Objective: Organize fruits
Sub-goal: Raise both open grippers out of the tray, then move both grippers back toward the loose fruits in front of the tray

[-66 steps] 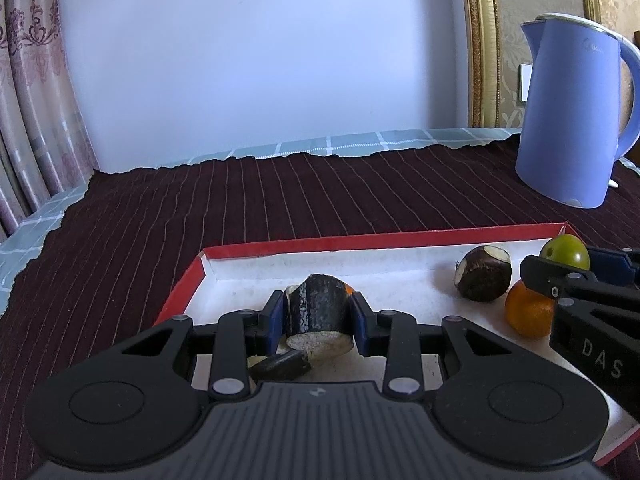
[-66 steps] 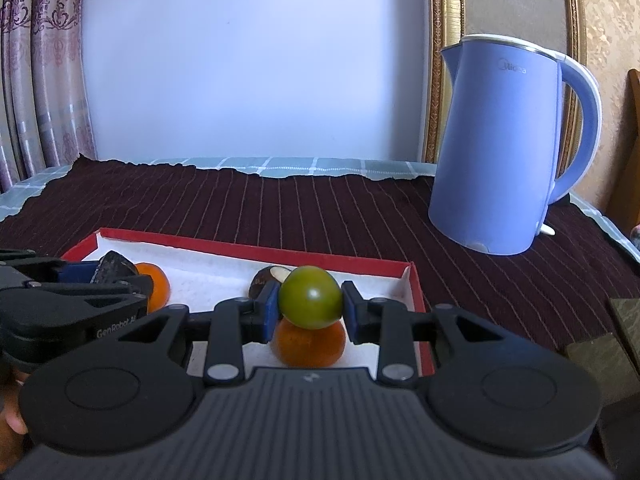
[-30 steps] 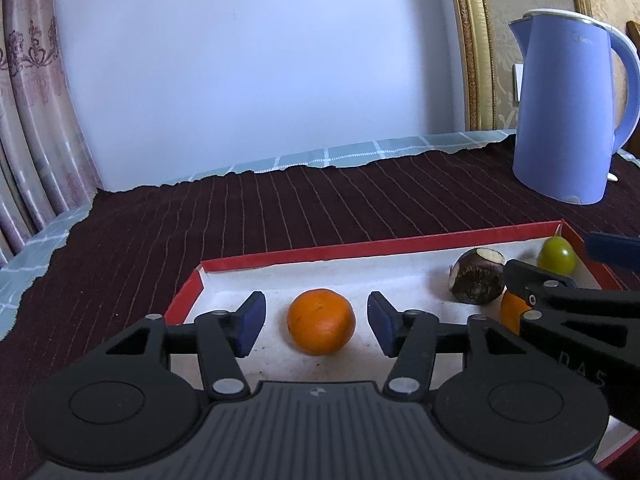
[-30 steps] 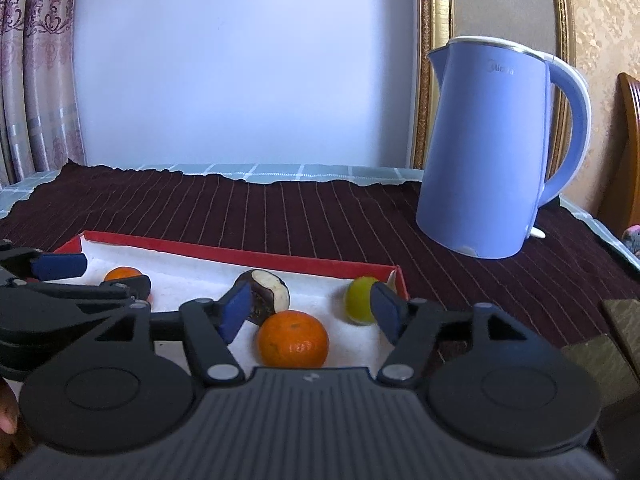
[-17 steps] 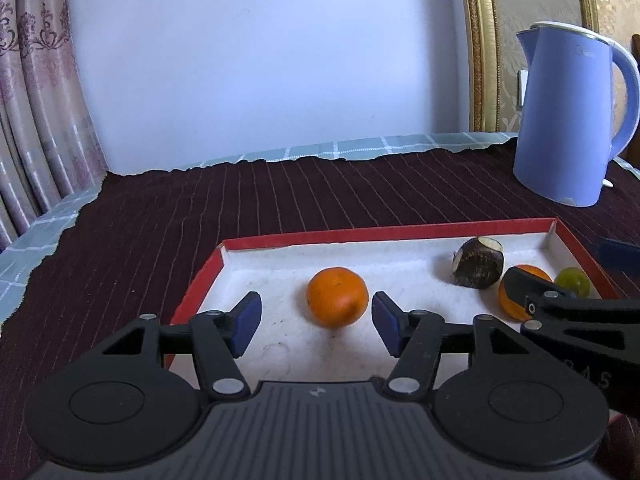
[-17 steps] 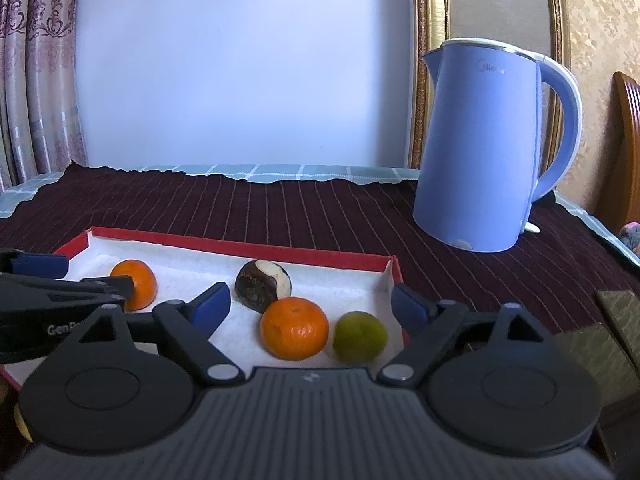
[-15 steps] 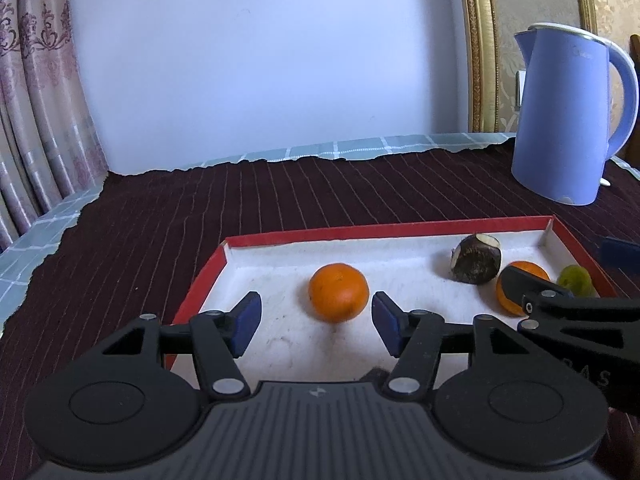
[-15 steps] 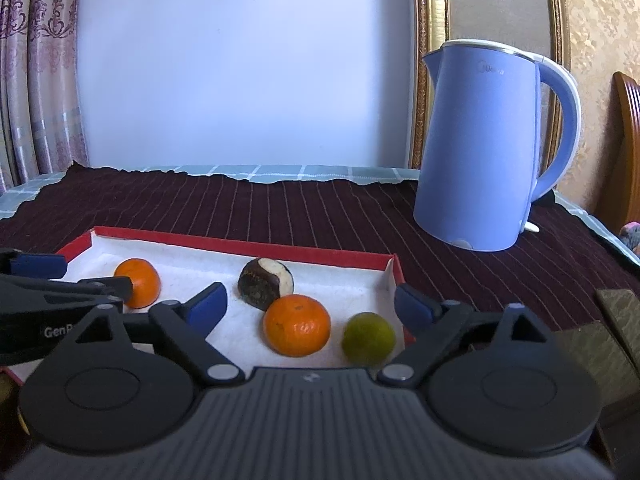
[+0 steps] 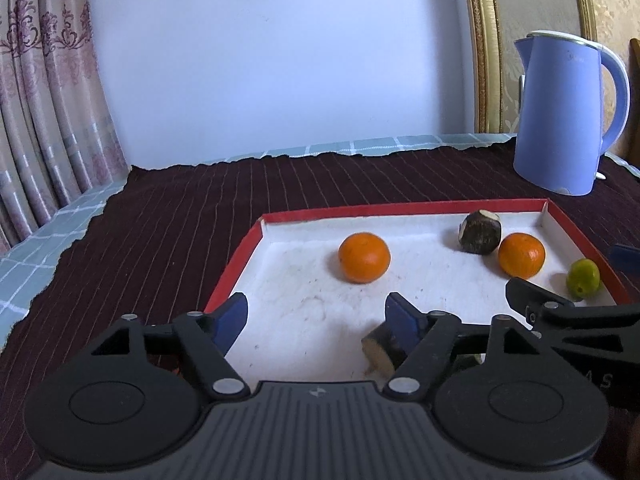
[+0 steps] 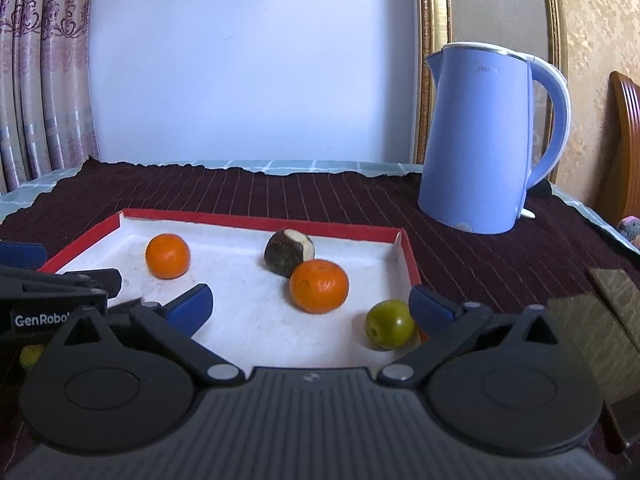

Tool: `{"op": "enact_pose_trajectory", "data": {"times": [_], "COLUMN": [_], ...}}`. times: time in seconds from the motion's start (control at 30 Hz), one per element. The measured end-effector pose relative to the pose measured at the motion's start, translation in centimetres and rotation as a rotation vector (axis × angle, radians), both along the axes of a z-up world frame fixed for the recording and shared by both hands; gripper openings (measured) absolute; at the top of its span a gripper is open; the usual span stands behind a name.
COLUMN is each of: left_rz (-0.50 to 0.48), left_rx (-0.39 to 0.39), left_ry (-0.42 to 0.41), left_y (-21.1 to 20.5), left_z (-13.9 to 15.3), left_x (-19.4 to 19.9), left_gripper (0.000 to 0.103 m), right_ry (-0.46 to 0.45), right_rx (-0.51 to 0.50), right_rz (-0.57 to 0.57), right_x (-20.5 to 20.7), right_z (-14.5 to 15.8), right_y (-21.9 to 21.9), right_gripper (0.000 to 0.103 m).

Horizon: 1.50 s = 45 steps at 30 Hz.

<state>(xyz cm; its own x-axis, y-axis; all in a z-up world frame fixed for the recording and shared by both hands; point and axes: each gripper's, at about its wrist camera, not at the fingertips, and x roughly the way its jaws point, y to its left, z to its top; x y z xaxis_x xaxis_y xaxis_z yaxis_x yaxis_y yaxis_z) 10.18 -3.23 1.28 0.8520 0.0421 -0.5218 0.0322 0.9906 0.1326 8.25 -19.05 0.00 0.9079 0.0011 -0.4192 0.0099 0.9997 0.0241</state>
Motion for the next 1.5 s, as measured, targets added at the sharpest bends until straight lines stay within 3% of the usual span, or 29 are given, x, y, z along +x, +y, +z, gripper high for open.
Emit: {"op": "enact_pose_trajectory", "data": {"times": [0.07,0.3,0.47,0.67,1.03,1.5], "left_rz": [0.003,-0.006,-0.009,-0.014,0.015,-0.004], "left_rx": [-0.008,-0.029,-0.044,-0.081,-0.086,-0.078], "left_ry": [0.002,-0.013,-0.026,-0.055,-0.043,-0.016], "left_y": [0.3,1.1,1.8,2.8,4.7,4.9], "left_z": [-0.1,-0.2,-0.4,-0.1,-1.0,-3.0], "left_x": [-0.4,-1.7,-2.6,-4.1,-5.9,-6.9], "left_gripper": [0.084,0.086,0.094,0.094,0.094,0.094], "right_ry": [0.002,0.022,0.026,0.036,0.031,0.04], "right_rx": [-0.007,-0.018,-0.022,-0.007,0.114,0.056], "right_rz": [-0.003,-0.006,-0.023,-0.051,-0.02,-0.017], "right_x": [-0.5,-1.8,-2.9,-3.9,-6.2,-7.4], "right_z": [-0.1,-0.4,-0.5,-0.7,-1.1,-1.3], "right_y": [0.2,0.6,0.8,0.4,-1.3,-0.3], "right_gripper": [0.103,0.103,0.103,0.103,0.103,0.103]}}
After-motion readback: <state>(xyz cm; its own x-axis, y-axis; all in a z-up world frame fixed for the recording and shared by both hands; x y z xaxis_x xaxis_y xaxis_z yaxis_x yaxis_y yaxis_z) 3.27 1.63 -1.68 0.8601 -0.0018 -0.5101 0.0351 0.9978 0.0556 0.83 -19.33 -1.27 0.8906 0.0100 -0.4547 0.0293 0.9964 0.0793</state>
